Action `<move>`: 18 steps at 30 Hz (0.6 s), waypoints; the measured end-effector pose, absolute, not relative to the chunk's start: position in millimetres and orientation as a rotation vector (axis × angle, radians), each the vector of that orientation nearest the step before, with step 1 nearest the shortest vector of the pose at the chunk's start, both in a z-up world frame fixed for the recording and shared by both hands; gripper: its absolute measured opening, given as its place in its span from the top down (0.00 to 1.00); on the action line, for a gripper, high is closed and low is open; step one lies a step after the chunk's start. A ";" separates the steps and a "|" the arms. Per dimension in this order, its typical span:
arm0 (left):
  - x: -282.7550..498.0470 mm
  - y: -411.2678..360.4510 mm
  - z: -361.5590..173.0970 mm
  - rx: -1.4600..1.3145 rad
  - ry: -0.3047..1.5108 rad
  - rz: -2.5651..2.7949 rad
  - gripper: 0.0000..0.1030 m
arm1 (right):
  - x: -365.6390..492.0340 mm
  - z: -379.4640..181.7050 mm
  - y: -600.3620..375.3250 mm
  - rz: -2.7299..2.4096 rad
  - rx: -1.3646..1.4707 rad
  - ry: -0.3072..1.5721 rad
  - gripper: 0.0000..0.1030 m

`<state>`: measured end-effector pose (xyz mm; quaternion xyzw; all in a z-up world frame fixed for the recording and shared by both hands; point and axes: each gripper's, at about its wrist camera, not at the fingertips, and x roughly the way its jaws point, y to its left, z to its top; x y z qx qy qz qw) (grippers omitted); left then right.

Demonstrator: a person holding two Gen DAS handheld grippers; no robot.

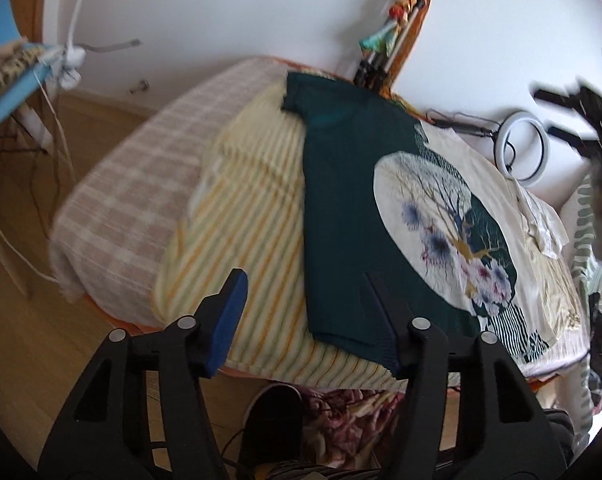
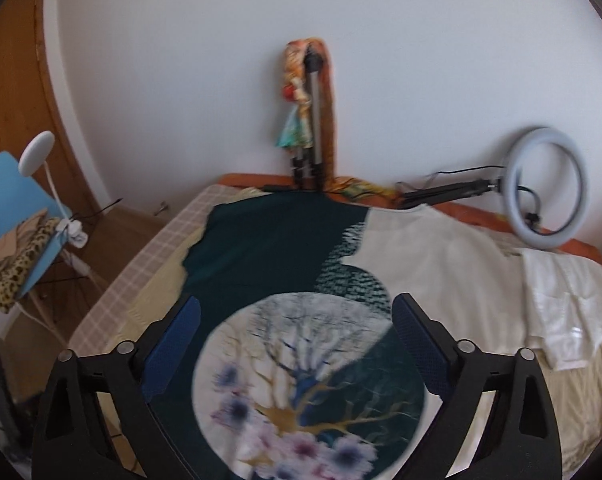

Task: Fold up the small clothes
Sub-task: 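Lower both grippers onto the dark green side of the T-shirt and close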

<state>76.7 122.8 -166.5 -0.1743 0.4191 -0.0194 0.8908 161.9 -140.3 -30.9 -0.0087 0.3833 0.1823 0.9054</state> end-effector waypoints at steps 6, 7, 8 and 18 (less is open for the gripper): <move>90.7 119.1 -194.6 -0.408 0.918 -0.104 0.48 | 211.3 -46.8 -73.0 0.460 -0.001 0.862 0.14; 92.7 118.8 -198.1 -0.412 0.923 -0.113 0.52 | 221.0 -51.7 -58.9 0.479 0.001 0.880 0.17; 95.5 118.8 -201.5 -0.417 0.929 -0.126 0.55 | 230.4 -57.0 -47.4 0.497 0.008 0.900 0.17; 110.5 119.3 -209.0 -0.396 0.921 -0.191 0.89 | 332.4 -131.2 60.3 0.507 -0.005 1.054 0.22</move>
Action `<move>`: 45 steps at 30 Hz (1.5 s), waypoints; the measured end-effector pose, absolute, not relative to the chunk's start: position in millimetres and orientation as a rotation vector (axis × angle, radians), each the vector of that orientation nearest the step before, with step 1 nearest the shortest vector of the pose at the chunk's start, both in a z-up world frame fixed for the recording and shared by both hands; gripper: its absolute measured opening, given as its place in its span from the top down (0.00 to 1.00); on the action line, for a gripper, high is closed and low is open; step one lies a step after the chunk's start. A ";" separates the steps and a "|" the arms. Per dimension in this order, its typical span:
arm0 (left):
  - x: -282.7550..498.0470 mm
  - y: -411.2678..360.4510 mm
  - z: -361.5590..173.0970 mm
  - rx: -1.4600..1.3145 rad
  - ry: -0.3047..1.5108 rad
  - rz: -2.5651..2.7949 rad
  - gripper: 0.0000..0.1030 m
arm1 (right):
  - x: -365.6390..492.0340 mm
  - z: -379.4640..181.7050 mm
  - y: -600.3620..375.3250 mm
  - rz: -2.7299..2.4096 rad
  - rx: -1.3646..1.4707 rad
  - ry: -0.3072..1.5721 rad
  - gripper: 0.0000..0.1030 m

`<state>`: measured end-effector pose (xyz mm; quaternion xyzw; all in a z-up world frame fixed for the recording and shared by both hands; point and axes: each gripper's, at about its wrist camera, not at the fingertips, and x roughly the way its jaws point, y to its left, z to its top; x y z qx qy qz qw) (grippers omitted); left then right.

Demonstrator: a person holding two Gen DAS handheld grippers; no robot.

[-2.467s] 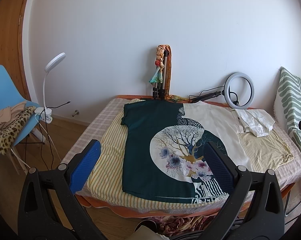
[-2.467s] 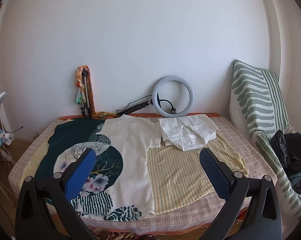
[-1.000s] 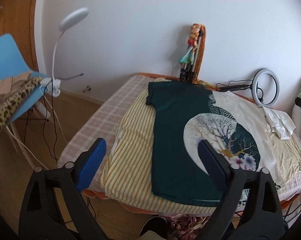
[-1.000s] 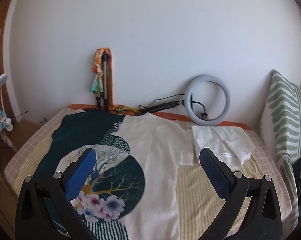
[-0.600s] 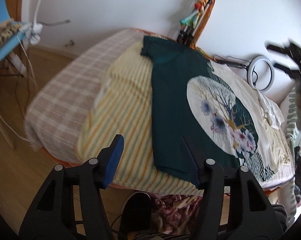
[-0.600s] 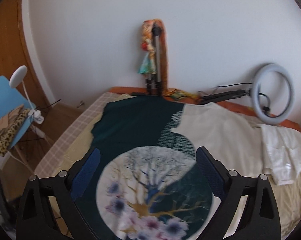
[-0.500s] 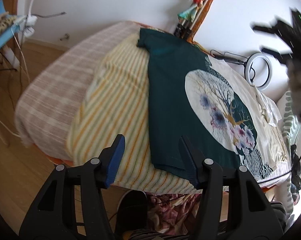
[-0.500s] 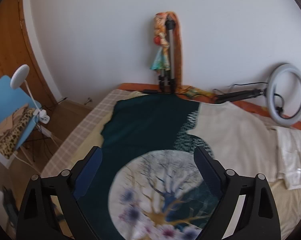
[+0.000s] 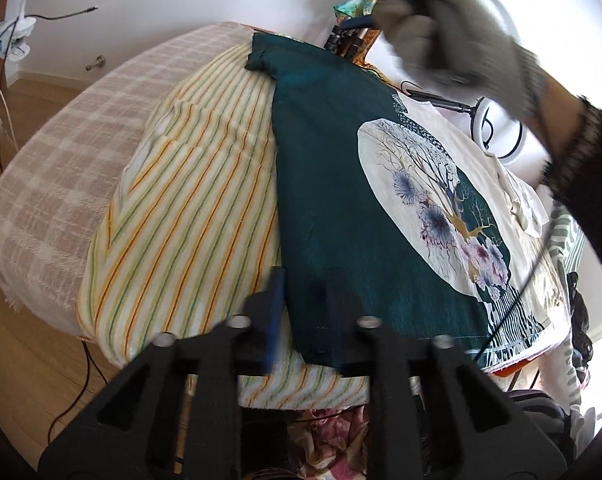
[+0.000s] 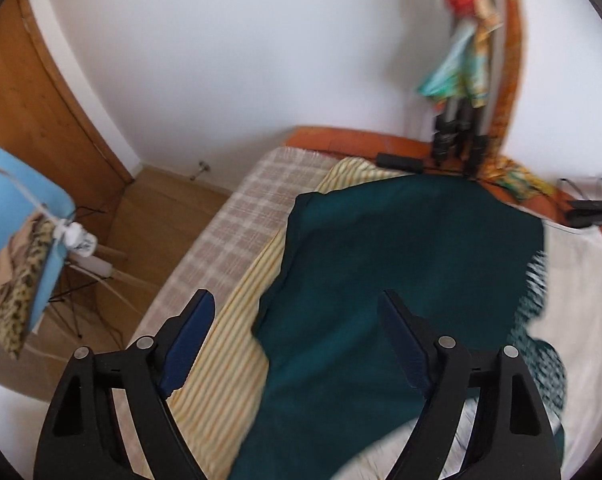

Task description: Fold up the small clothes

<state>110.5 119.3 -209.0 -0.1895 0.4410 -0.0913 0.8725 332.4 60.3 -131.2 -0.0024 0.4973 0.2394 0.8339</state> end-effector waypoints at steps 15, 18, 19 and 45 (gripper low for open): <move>126.9 130.0 -213.2 -0.512 0.884 -0.287 0.99 | 408.2 -208.8 120.4 0.398 -0.158 1.145 0.34; 127.2 127.5 -213.2 -0.516 0.879 -0.297 1.00 | 411.8 -211.4 119.3 0.404 -0.154 1.155 0.34; 126.9 126.9 -213.0 -0.516 0.875 -0.299 1.00 | 412.7 -212.7 120.4 0.408 -0.167 1.158 0.34; 128.5 59.7 -175.5 -0.369 0.830 -0.432 1.00 | 422.0 -157.9 -15.2 0.506 0.163 1.039 0.97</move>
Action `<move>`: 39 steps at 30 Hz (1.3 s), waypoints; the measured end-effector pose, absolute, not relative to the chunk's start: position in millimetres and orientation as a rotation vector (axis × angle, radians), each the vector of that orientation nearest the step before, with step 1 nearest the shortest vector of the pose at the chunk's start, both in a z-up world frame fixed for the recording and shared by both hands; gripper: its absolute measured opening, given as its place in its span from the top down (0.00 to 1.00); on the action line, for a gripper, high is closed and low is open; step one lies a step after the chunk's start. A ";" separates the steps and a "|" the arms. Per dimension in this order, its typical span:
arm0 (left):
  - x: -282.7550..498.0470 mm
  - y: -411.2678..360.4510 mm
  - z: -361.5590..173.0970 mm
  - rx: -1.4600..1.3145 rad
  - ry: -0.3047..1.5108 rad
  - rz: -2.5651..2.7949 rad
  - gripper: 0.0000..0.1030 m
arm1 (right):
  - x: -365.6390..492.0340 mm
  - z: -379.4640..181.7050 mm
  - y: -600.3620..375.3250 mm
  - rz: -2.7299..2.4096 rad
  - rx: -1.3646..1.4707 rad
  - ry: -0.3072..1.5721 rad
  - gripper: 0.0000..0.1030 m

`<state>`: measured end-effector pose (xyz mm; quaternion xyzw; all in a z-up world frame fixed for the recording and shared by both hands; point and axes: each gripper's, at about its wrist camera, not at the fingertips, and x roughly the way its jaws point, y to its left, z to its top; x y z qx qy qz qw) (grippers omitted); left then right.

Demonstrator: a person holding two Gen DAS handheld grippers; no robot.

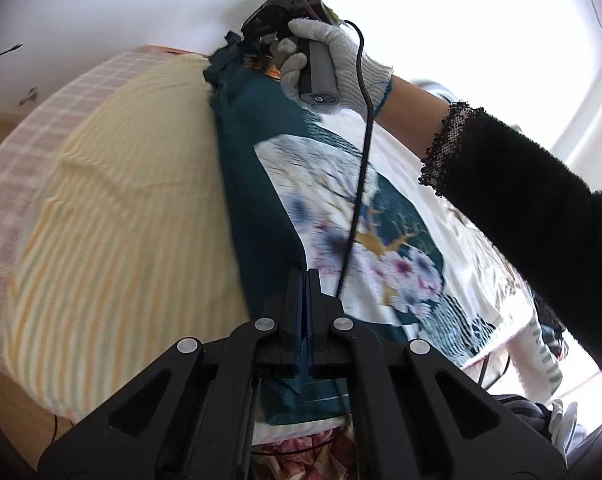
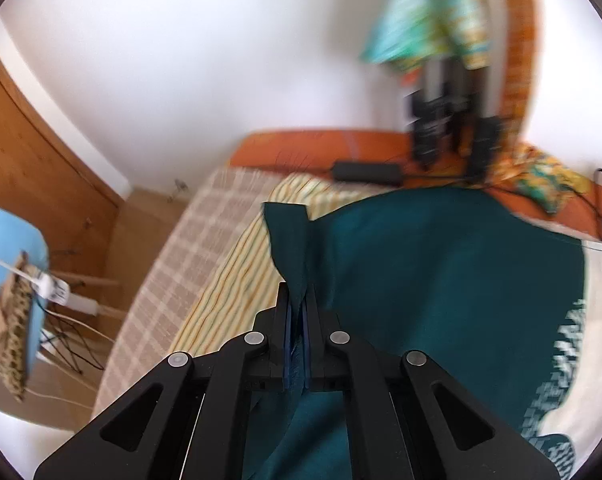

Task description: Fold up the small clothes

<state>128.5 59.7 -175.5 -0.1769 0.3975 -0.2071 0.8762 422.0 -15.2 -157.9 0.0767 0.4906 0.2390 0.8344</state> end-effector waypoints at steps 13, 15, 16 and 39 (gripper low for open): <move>136.2 -16.4 -184.6 -0.239 0.919 -0.585 1.00 | 416.8 -181.3 -161.3 0.306 0.256 1.036 0.97; 137.7 -23.8 -185.1 -0.242 0.931 -0.585 1.00 | 416.5 -183.3 -164.9 0.292 0.234 1.034 0.97; 138.3 -26.6 -185.6 -0.238 0.935 -0.587 1.00 | 415.8 -183.7 -168.4 0.288 0.234 1.033 0.97; 109.8 10.8 -175.3 -0.242 0.918 -0.454 0.76 | 328.7 -166.8 -138.8 0.506 -0.032 1.005 0.62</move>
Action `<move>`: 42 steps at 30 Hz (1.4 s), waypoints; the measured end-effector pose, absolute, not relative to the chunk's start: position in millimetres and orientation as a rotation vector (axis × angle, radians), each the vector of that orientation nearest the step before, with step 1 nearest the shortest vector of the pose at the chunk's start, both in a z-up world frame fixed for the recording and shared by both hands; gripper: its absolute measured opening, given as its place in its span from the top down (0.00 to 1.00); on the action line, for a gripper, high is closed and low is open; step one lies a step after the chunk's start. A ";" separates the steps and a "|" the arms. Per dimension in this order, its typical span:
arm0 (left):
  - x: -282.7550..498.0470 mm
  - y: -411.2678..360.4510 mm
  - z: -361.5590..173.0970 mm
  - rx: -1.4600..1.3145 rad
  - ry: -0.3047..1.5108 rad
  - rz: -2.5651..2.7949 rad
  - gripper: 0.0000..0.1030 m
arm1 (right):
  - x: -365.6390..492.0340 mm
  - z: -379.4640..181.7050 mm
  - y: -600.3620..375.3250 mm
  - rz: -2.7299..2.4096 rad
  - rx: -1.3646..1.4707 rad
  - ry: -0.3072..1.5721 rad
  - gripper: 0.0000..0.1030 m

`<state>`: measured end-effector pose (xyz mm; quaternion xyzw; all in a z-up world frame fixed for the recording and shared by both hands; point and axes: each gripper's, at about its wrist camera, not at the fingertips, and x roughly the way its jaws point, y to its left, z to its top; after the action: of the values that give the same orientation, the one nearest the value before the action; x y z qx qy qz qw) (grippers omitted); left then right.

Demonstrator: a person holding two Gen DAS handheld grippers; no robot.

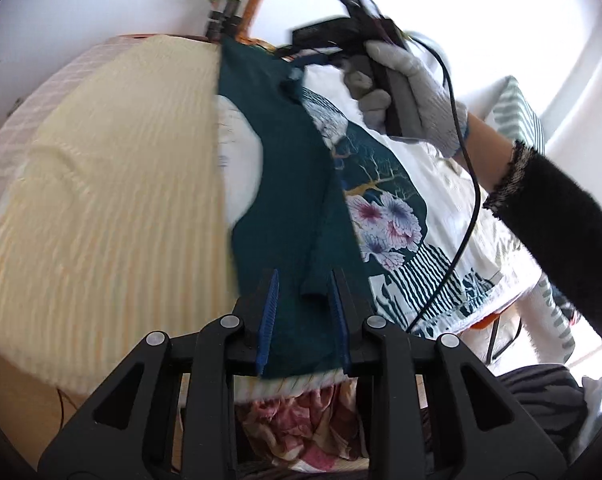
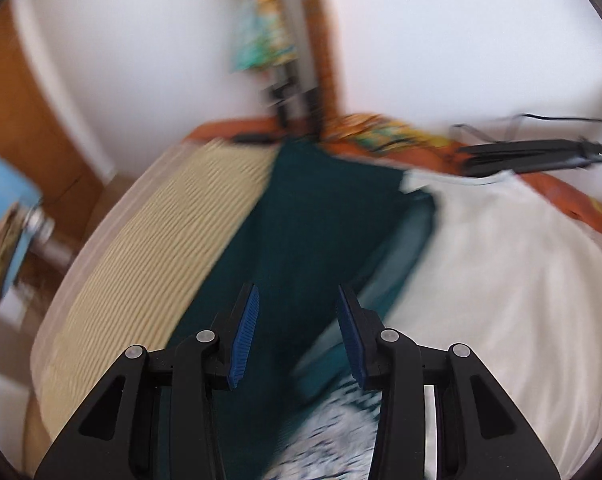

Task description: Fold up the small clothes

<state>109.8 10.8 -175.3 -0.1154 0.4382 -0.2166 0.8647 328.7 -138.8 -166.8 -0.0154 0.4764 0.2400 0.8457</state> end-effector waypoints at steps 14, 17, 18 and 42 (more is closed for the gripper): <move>93.0 -48.7 -173.0 -0.169 0.896 -0.697 0.74 | 339.5 -188.1 -171.3 0.360 -0.026 1.076 0.64; 90.8 -25.9 -168.7 -0.188 0.859 -0.589 0.74 | 337.4 -179.4 -179.1 0.391 0.016 1.058 0.63; 92.3 -19.6 -168.5 -0.196 0.856 -0.563 0.74 | 334.9 -175.8 -178.2 0.414 0.025 1.054 0.63; 99.3 -10.2 -186.4 -0.251 0.942 -0.376 0.51 | 232.3 -123.3 -249.2 0.513 0.075 0.983 0.63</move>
<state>99.3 -10.2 -186.4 -0.1200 0.4499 -0.1796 0.8666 232.3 -249.2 -123.3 0.0357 0.4665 0.2434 0.8496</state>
